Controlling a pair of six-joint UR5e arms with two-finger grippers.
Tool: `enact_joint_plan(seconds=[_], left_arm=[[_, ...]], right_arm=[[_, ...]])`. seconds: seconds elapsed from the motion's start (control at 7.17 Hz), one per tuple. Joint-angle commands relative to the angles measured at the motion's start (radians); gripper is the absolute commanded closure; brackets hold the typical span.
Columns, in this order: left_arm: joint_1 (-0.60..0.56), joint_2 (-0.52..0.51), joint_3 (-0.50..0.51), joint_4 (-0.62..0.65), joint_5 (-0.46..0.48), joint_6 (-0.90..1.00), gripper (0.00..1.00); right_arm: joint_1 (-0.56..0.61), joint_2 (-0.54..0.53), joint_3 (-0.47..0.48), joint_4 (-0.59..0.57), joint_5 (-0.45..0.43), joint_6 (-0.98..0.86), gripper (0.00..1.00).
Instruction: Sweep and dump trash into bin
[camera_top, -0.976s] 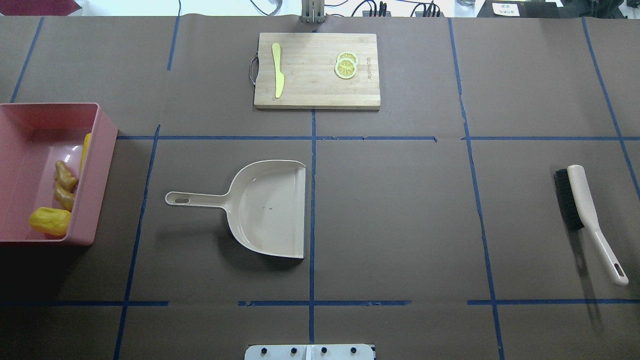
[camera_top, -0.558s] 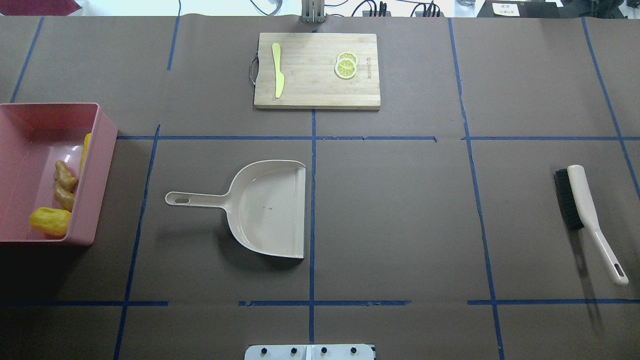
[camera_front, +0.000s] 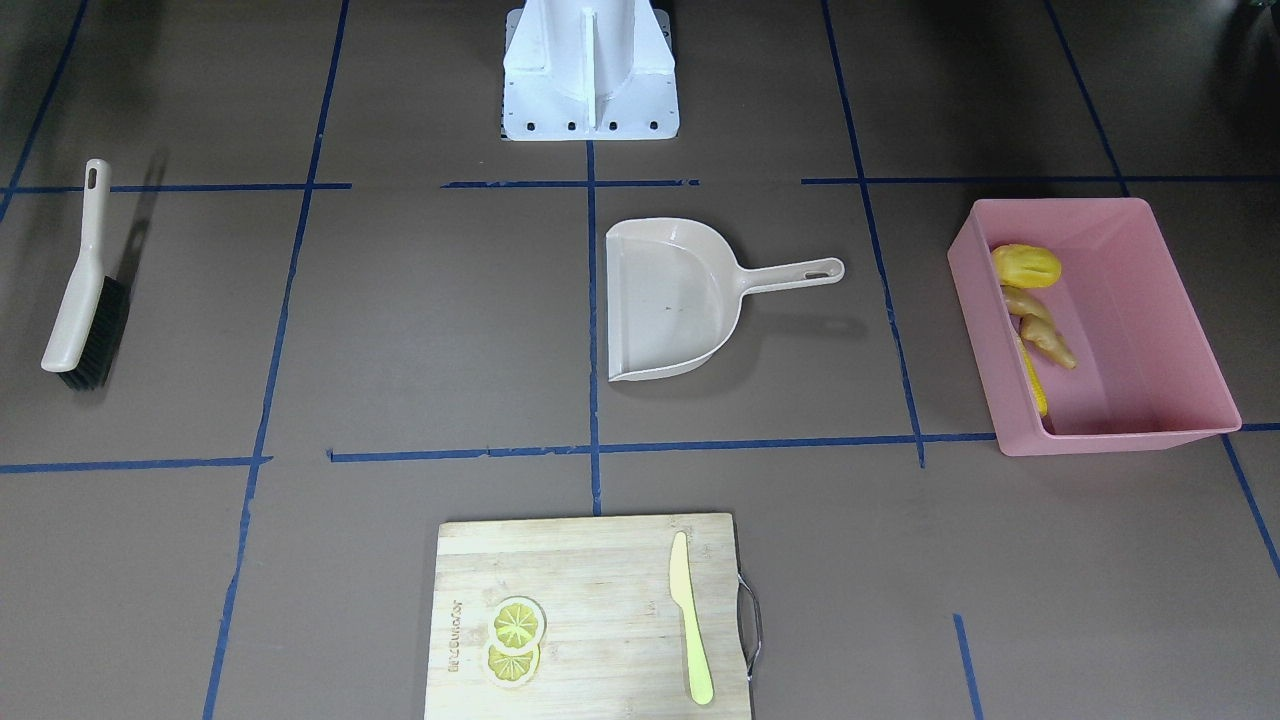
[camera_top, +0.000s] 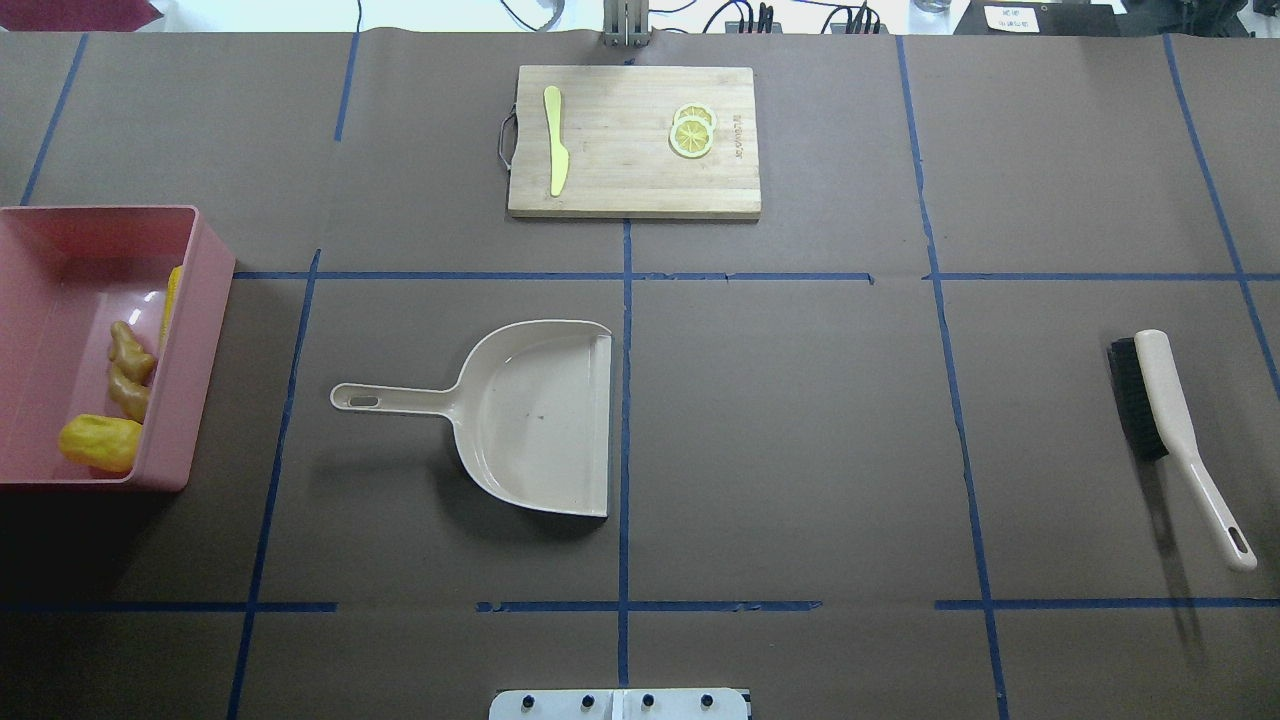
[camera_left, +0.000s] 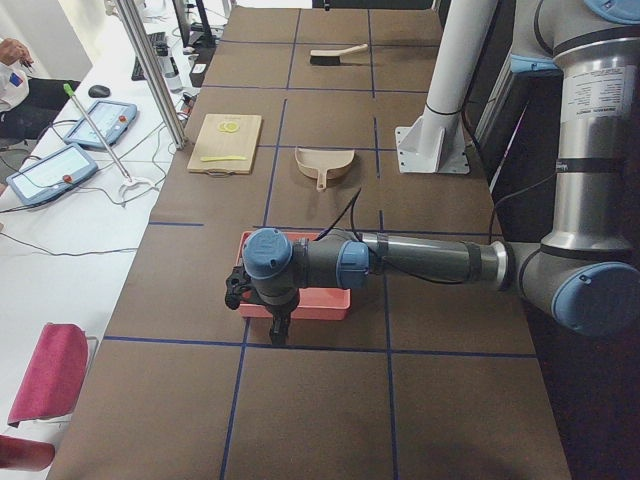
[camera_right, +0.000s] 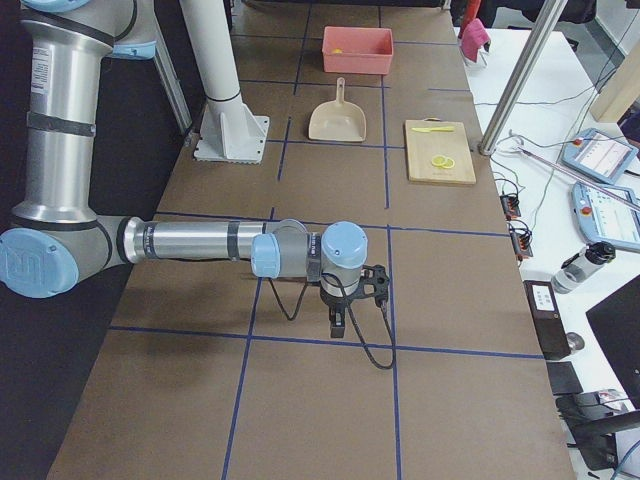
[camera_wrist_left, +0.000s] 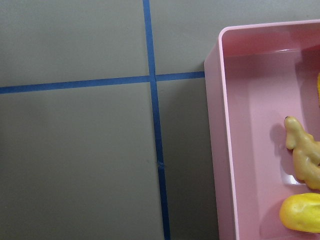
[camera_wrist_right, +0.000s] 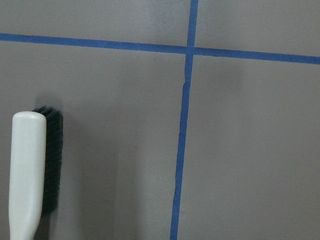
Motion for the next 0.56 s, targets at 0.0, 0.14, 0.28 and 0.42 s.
enact_joint_plan(seconds=[0.0, 0.14, 0.28, 0.42], left_arm=[[0.001, 0.009, 0.020, -0.027, 0.001, 0.001, 0.00], [0.001, 0.012, 0.028, -0.047, 0.006, 0.002, 0.00], [0.001, 0.001, 0.057, -0.049, 0.024, 0.004, 0.00], [0.001, 0.007, 0.059, -0.050, 0.026, 0.005, 0.00]], right_arm=[[-0.001, -0.001, -0.001, 0.005, -0.001, 0.010, 0.00], [-0.001, -0.005, -0.001, 0.006, 0.002, 0.010, 0.00], [-0.001, -0.008, 0.000, 0.014, -0.001, 0.001, 0.00], [-0.001, -0.004, -0.001, 0.014, -0.003, 0.004, 0.00]])
